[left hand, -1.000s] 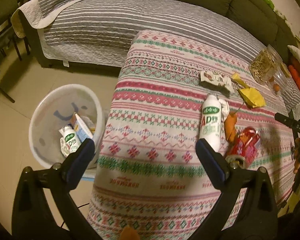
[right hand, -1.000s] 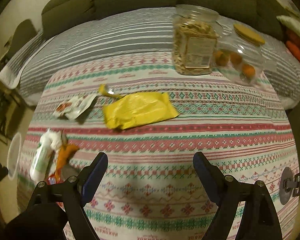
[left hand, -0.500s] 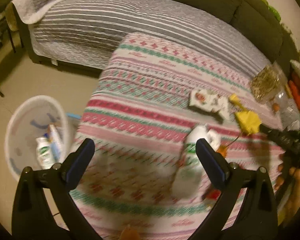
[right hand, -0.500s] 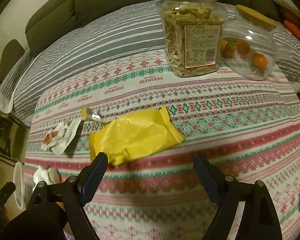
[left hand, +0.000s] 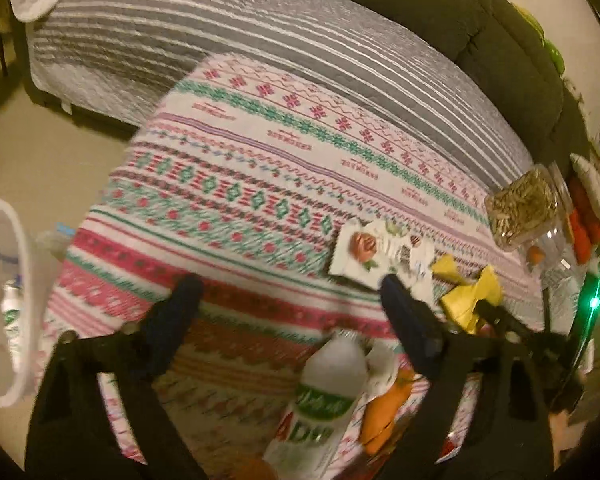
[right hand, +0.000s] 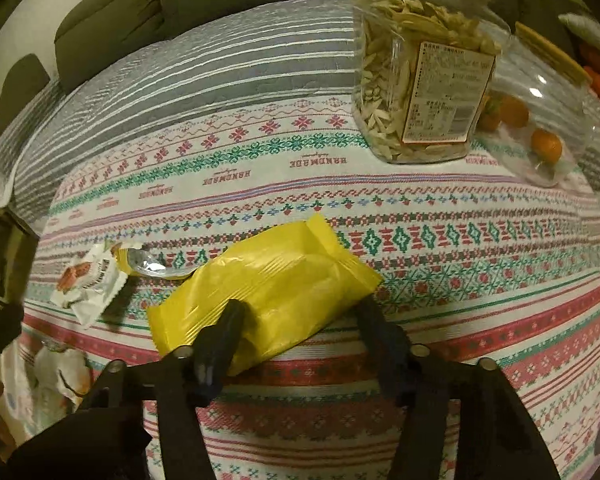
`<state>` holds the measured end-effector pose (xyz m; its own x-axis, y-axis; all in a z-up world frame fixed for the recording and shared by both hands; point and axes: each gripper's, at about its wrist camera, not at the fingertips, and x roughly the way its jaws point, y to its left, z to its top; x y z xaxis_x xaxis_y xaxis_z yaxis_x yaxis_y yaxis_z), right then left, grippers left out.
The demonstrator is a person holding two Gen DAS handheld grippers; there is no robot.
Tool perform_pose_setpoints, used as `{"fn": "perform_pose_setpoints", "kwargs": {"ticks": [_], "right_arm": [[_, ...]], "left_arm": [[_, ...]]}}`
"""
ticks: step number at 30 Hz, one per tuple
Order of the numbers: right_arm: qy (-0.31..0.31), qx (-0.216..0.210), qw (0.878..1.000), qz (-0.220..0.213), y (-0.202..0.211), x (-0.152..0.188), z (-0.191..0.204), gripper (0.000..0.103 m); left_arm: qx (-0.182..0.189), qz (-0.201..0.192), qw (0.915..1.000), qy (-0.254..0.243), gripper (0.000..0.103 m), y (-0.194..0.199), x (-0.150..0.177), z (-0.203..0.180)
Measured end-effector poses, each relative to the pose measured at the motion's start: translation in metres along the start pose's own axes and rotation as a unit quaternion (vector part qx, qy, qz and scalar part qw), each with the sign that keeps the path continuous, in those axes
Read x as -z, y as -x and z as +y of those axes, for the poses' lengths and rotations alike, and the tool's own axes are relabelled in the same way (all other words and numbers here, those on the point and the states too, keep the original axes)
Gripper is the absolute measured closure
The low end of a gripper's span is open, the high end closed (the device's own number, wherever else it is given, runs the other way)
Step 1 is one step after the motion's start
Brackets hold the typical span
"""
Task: Collect trash
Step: 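Grasp the white snack wrapper with the left gripper while the right gripper grasps the yellow packet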
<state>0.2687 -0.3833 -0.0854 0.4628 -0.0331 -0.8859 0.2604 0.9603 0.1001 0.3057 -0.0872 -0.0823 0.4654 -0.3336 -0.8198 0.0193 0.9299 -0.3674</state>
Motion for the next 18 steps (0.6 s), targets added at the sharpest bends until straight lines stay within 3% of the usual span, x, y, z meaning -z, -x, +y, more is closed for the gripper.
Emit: {"fn": "perform_pose_setpoints", "kwargs": {"ticks": [5,9,11,12,13,17,18], "right_arm": [[-0.015,-0.01,1.0,-0.003,0.002,0.001,-0.004,0.079],[-0.026,-0.037,0.999,0.0,0.006,0.0,-0.016,0.079],[-0.034,-0.046,0.998,0.0,0.006,-0.001,-0.019,0.079],[-0.04,-0.052,0.998,0.001,0.007,-0.001,-0.022,0.079],[-0.047,-0.06,0.997,0.003,0.007,-0.001,-0.025,0.077],[-0.061,-0.08,0.995,0.004,0.014,-0.001,-0.027,0.046],[-0.062,-0.081,0.995,0.003,0.015,-0.002,-0.026,0.044]], "left_arm": [[0.068,0.017,0.9971,0.029,0.039,-0.016,-0.001,-0.003],[0.084,0.018,0.9962,0.013,0.055,-0.023,0.003,-0.014],[0.087,0.017,0.9961,0.005,0.074,-0.027,0.003,-0.018],[0.09,0.016,0.9958,0.004,0.078,-0.028,0.003,-0.019],[0.092,0.014,0.9957,0.005,0.083,-0.029,0.003,-0.019],[0.104,-0.002,0.9944,0.02,0.091,-0.024,0.001,-0.015],[0.106,-0.007,0.9941,0.023,0.092,-0.021,0.001,-0.013]]}}
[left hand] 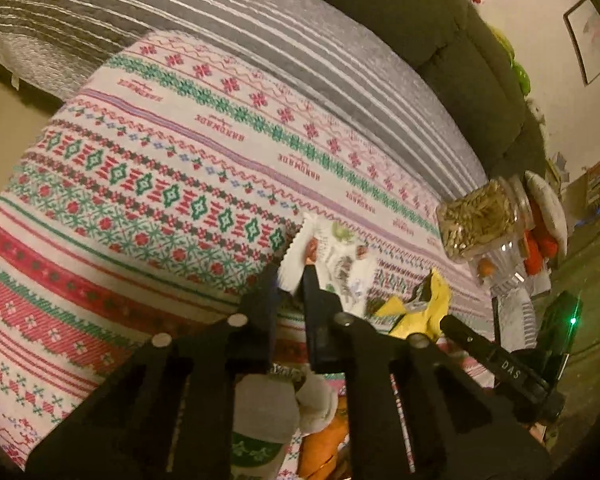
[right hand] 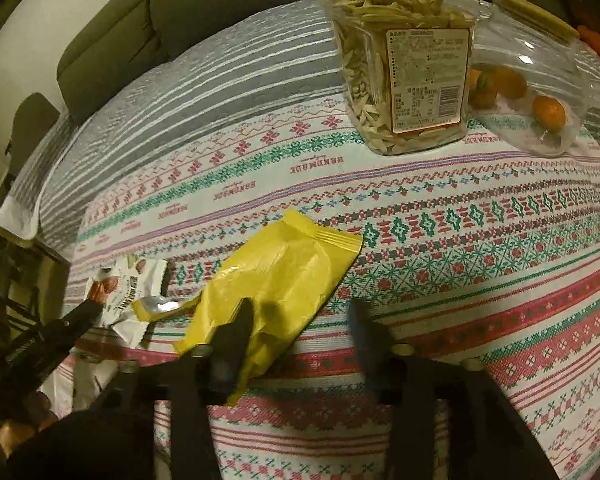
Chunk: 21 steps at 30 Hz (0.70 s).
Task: Collect trash
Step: 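Grasp the white snack wrapper with the left gripper while the right gripper grasps the yellow packet, then carry the wrapper over the bin and open the left gripper while the right gripper holds the yellow packet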
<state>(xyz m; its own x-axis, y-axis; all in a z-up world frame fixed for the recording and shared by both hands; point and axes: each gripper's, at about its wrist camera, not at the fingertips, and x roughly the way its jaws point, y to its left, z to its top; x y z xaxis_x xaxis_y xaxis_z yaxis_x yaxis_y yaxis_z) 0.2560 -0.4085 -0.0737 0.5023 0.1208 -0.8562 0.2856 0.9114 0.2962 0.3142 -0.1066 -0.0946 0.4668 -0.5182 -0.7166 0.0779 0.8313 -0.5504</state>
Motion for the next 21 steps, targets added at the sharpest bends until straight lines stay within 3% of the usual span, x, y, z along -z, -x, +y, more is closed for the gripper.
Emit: {"fn": "perform_pose_setpoints", "kwargs": {"ticks": [8,13,18,20,21], "right_arm": [[-0.029,0.003,0.999,0.018,-0.008,-0.005,0.025,0.016],[-0.022,0.012,0.999,0.025,-0.02,-0.003,0.049,0.015],[0.018,0.063,0.997,0.026,-0.039,0.004,0.068,0.016],[0.045,0.094,0.994,0.021,-0.042,0.006,0.076,0.032],[0.057,0.101,0.993,0.019,-0.043,0.008,0.078,0.035]], "left_arm": [[-0.004,-0.047,0.9989,-0.004,0.095,0.043,-0.005,0.006],[-0.006,-0.072,0.9974,-0.004,0.096,0.071,-0.007,0.016],[-0.01,-0.082,0.9966,-0.002,0.096,0.091,-0.005,0.024],[-0.012,-0.082,0.9966,-0.001,0.096,0.098,-0.004,0.027],[-0.013,-0.083,0.9965,-0.002,0.096,0.101,-0.003,0.029]]}}
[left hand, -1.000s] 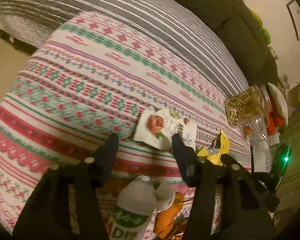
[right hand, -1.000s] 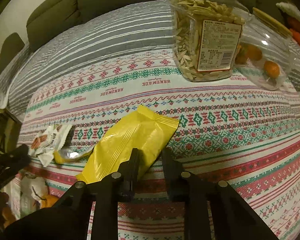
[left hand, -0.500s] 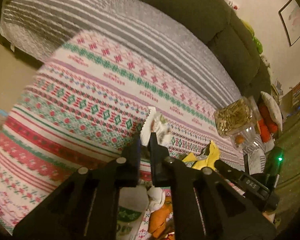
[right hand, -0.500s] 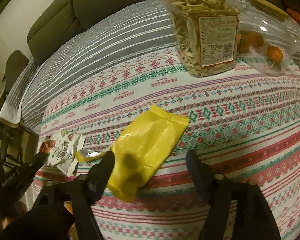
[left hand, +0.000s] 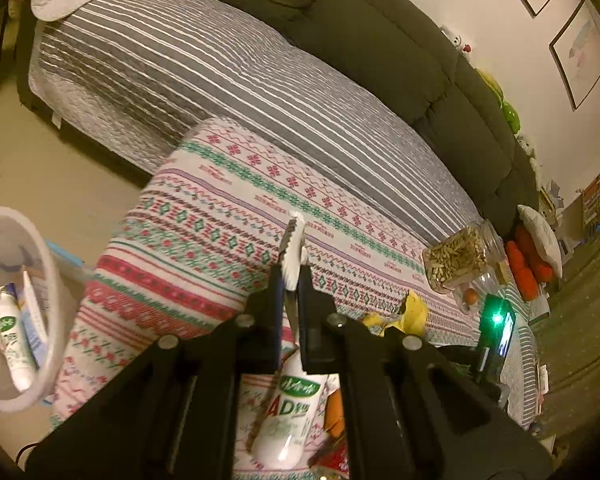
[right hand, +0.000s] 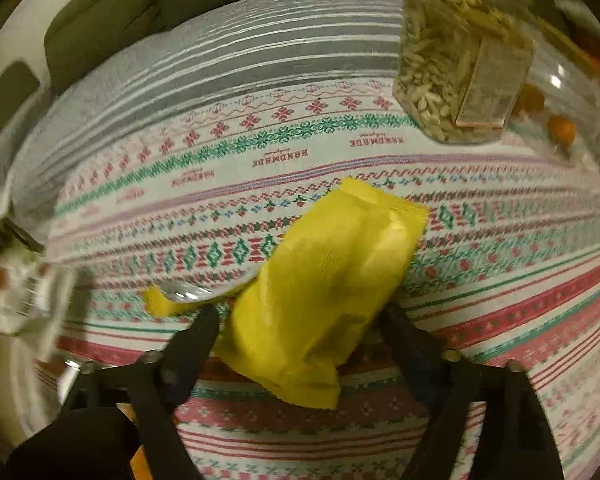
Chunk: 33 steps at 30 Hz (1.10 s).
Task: Collect trash
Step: 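Carry the wrapper over the bin and open the left gripper while the right gripper holds the yellow packet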
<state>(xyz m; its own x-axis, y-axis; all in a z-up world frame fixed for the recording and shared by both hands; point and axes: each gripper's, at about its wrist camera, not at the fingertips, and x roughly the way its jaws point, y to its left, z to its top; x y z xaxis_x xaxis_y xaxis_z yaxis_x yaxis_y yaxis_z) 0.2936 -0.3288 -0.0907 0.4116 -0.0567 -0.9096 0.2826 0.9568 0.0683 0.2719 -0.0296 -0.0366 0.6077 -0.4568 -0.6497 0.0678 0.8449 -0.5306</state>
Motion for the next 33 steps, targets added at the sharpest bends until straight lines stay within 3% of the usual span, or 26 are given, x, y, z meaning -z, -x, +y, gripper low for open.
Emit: {"fn": "perform_pose_setpoints", "kwargs": {"ticks": [3,5,8,14,22,33], "right_arm": [[0.031,-0.006,0.999,-0.005,0.0,0.004,0.005,0.046],[0.042,-0.024,0.999,-0.004,0.002,0.005,0.004,0.06],[0.031,-0.051,0.998,0.008,0.006,0.007,-0.005,0.067],[0.012,-0.069,0.997,0.02,0.019,0.015,-0.02,0.07],[0.023,-0.093,0.995,-0.001,0.057,0.021,-0.027,0.07],[0.06,-0.126,0.99,-0.032,0.095,0.037,0.014,0.07]], "left_arm": [[-0.003,0.001,1.0,-0.005,0.096,0.01,0.001,0.004],[-0.008,0.003,0.9999,-0.012,0.096,0.015,0.003,0.006],[-0.016,0.006,0.9996,-0.023,0.096,0.024,0.006,0.009],[-0.025,-0.002,0.9992,-0.032,0.096,0.046,0.009,0.02],[-0.043,-0.021,0.9985,-0.027,0.096,0.078,0.01,0.043],[-0.088,-0.044,0.9951,-0.006,0.096,0.12,0.01,0.09]]}}
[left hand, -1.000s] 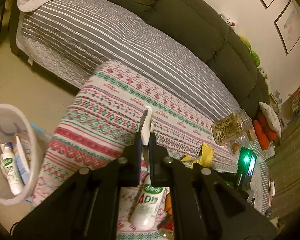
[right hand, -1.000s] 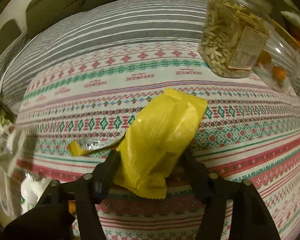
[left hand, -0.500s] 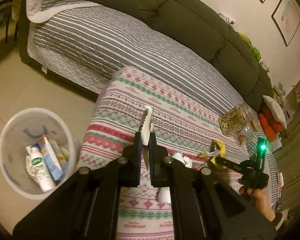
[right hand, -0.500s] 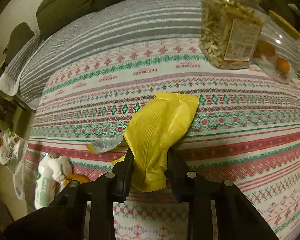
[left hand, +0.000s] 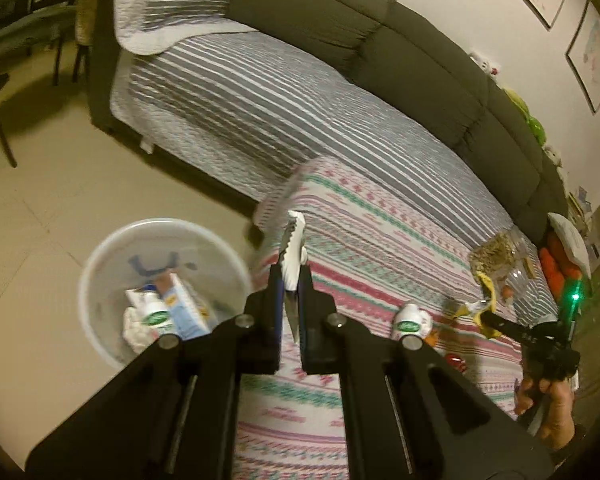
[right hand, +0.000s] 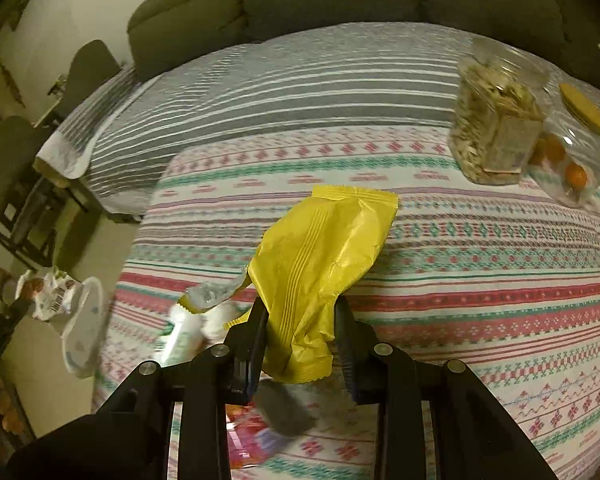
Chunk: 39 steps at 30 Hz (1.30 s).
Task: Collect trash
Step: 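Carry the wrapper over the bin and open the left gripper while the right gripper holds the yellow packet, then carry the yellow packet over the white bin and open the right gripper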
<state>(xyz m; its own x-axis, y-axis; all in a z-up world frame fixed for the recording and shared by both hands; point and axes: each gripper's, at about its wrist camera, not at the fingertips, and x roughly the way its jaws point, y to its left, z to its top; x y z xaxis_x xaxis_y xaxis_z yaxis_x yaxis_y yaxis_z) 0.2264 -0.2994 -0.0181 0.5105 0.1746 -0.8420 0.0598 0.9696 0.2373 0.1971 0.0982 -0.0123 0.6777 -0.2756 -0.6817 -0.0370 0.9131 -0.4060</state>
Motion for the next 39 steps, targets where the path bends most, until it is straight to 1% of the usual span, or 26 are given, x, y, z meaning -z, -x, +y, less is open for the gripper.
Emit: {"fn": "perform_pose_setpoints", "kwargs": {"ticks": [6,12,19,23,25,27,28,29,30,31,32,34,39], "right_arm": [[0.015,-0.01,1.0,-0.003,-0.001,0.002,0.025,0.07],[0.041,-0.017,0.999,-0.002,-0.003,0.006,0.053,0.07],[0.063,-0.023,0.998,0.0,-0.005,0.006,0.081,0.07],[0.069,-0.034,0.997,0.007,-0.01,0.008,0.1,0.07],[0.075,-0.039,0.996,0.009,-0.011,0.009,0.109,0.07],[0.085,-0.042,0.995,0.009,-0.012,0.011,0.12,0.07],[0.091,-0.044,0.995,0.01,-0.013,0.012,0.127,0.07],[0.097,-0.046,0.994,0.011,-0.014,0.013,0.133,0.07],[0.1,-0.048,0.994,0.012,-0.016,0.014,0.137,0.07],[0.104,-0.05,0.993,0.014,-0.018,0.015,0.142,0.07],[0.108,-0.053,0.993,0.017,-0.02,0.016,0.147,0.07],[0.114,-0.056,0.992,0.021,-0.025,0.019,0.158,0.07],[0.132,-0.067,0.989,0.028,-0.035,0.027,0.189,0.07]], "left_arm": [[-0.036,0.004,0.9993,0.007,0.096,0.006,0.004,0.032],[-0.068,0.016,0.9975,0.011,0.096,0.0,0.012,0.058],[-0.097,0.034,0.9947,0.001,0.095,-0.012,0.018,0.073],[-0.104,0.043,0.9937,-0.006,0.095,-0.016,0.02,0.081],[-0.104,0.053,0.9932,-0.003,0.095,-0.018,0.021,0.085],[-0.112,0.074,0.991,-0.002,0.088,-0.022,0.023,0.088],[-0.118,0.08,0.9898,-0.004,0.077,-0.022,0.024,0.089],[-0.125,0.082,0.9887,-0.006,0.06,-0.02,0.024,0.089],[-0.134,0.082,0.9876,-0.008,0.05,-0.018,0.024,0.09],[-0.143,0.079,0.9865,-0.01,0.033,-0.014,0.024,0.091],[-0.151,0.072,0.9858,-0.011,0.024,-0.009,0.025,0.092],[-0.162,0.069,0.9844,-0.011,0.019,-0.002,0.024,0.096],[-0.171,0.082,0.982,0.002,0.018,0.014,0.028,0.116]]}}
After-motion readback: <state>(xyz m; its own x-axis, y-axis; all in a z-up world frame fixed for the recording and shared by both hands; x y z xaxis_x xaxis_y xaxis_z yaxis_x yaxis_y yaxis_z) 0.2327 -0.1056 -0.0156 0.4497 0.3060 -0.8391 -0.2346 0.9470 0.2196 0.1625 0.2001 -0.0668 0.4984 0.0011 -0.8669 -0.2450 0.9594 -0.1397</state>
